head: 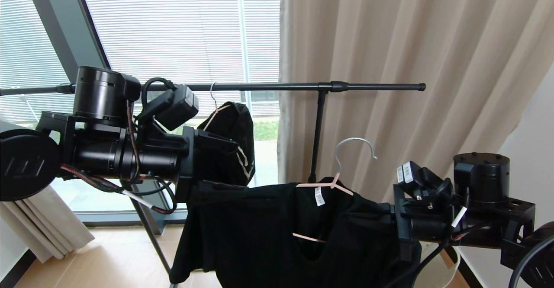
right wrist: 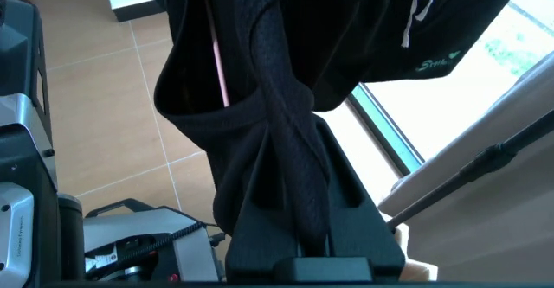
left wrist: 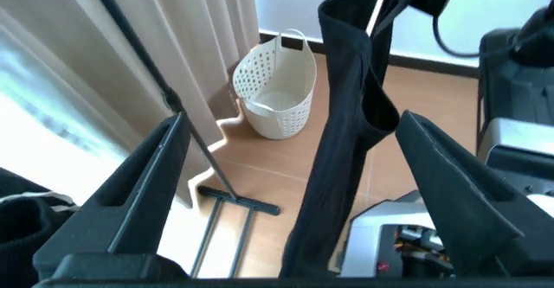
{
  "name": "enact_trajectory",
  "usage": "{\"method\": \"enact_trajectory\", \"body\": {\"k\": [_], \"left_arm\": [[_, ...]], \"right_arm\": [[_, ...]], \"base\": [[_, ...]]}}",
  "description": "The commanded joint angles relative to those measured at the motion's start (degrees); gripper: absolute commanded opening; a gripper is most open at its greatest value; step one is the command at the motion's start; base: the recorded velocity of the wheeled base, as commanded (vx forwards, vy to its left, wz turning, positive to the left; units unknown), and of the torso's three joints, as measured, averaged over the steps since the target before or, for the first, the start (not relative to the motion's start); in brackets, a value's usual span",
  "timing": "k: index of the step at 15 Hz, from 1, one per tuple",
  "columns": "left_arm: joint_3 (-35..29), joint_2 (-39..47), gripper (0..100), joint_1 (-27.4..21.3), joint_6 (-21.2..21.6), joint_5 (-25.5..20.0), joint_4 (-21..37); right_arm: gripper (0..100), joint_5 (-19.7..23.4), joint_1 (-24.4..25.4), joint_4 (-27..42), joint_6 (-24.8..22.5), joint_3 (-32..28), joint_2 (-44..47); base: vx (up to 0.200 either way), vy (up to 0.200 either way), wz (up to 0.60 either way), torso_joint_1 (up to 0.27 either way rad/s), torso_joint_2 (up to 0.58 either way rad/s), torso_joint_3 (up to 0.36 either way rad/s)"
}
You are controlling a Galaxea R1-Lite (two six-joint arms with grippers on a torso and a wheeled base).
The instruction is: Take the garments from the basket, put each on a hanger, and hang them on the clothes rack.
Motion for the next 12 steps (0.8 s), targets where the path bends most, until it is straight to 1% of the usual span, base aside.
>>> {"method": "enact_trajectory", "body": {"k": [1, 3, 4, 8, 9, 11, 12], "left_arm": [[-0.1, 2.1, 100, -1.2, 2.1, 0.0, 0.7], [0.0, 3.5, 100, -1.6, 7.4, 0.0, 0.9], [0.0, 4.2, 100, -1.9, 8.4, 0.0, 1.0], [0.0, 5.4, 100, -3.2, 8.9, 0.0, 1.0], [0.0, 5.6, 100, -3.4, 9.7, 0.0, 0.9], [0.2, 6.7, 100, -3.4, 12.6, -0.2, 1.0], [0.2, 7.1, 100, -3.4, 12.8, -0.1, 0.9]], "right_arm": [[0, 0.0, 0.4, 0.0, -0.6, -0.1, 0.0], [0, 0.0, 0.5, 0.0, -0.6, -0.4, 0.0], [0, 0.0, 0.5, 0.0, -0.6, -0.5, 0.0], [0, 0.0, 0.5, -0.1, -0.6, -0.7, -0.1], [0, 0.0, 0.5, -0.1, -0.6, -0.8, -0.1], [0, 0.0, 0.5, 0.0, -0.6, -0.8, -1.0], [0, 0.0, 0.5, 0.0, -0.6, -0.8, -1.4]], "base": [[0.000, 0.000, 0.00, 0.000, 0.00, 0.000], [0.000, 0.000, 0.00, 0.000, 0.00, 0.000], [0.000, 0.000, 0.00, 0.000, 0.00, 0.000], [0.000, 0.000, 0.00, 0.000, 0.00, 0.000], [0.000, 0.000, 0.00, 0.000, 0.00, 0.000], [0.000, 0.000, 0.00, 0.000, 0.00, 0.000], [0.000, 0.000, 0.00, 0.000, 0.00, 0.000]]}}
